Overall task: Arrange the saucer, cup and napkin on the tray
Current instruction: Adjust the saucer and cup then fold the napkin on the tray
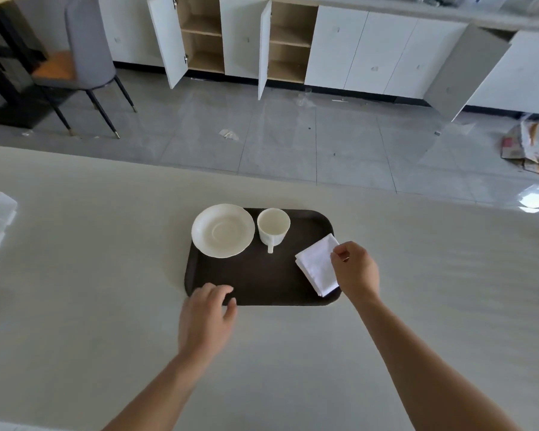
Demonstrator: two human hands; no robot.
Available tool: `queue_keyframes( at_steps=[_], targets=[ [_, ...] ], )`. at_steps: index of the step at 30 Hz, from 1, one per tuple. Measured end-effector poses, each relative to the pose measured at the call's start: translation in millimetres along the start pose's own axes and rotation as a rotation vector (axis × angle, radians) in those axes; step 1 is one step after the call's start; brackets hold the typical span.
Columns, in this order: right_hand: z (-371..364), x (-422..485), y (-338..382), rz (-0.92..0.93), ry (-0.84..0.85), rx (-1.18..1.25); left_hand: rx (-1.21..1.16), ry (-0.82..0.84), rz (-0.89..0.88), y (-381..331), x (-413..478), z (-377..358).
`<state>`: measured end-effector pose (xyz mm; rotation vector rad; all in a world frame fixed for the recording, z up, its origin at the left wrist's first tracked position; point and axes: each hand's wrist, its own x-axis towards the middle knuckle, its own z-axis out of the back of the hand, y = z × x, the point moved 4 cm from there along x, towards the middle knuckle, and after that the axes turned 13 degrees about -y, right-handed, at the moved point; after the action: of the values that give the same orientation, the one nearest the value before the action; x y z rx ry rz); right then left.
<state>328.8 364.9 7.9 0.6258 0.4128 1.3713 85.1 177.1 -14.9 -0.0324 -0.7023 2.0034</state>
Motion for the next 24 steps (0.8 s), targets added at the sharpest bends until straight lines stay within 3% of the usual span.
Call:
queue_keyframes(
  at_steps=[3, 6, 14, 24],
  targets=[
    [12, 9, -14, 0.031, -0.001, -0.03, -0.229, 0.071, -0.007, -55, 7, -16],
    [13, 16, -29, 0.041, 0.074, -0.105, -0.29, 0.151, -0.065, -95, 14, -37],
    [10, 26, -53, -0.009, 0.151, -0.182, -0.13, 0.273, -0.223, -142, 22, -85],
    [6, 24, -50, -0.167, 0.202, -0.05, 0.023, 0.281, -0.312, -155, 13, -106]
  ],
)
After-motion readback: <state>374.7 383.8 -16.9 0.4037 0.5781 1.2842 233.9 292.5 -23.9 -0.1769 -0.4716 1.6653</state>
